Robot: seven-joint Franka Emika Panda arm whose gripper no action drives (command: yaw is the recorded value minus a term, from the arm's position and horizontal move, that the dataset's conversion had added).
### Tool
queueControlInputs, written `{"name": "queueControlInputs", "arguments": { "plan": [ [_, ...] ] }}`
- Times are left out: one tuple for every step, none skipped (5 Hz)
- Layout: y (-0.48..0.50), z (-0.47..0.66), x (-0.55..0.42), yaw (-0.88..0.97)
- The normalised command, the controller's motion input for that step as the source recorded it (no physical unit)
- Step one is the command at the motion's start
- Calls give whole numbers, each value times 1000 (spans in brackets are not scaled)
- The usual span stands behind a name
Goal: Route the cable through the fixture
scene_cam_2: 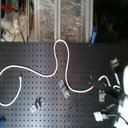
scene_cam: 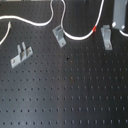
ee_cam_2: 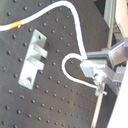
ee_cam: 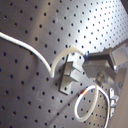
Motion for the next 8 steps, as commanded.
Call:
{"name": "queueControlInputs", "arguments": {
  "plan": [
    [15, 0, -37, 0],
    [-3, 123, -2, -9],
    [25, 209, 10, -14],
    [103, 286, -49, -89],
    [182, 322, -52, -534],
    [158, 308, -125, -663],
    [123, 314, -164, -663],
    [96, 322, -233, -537]
  ]
}}
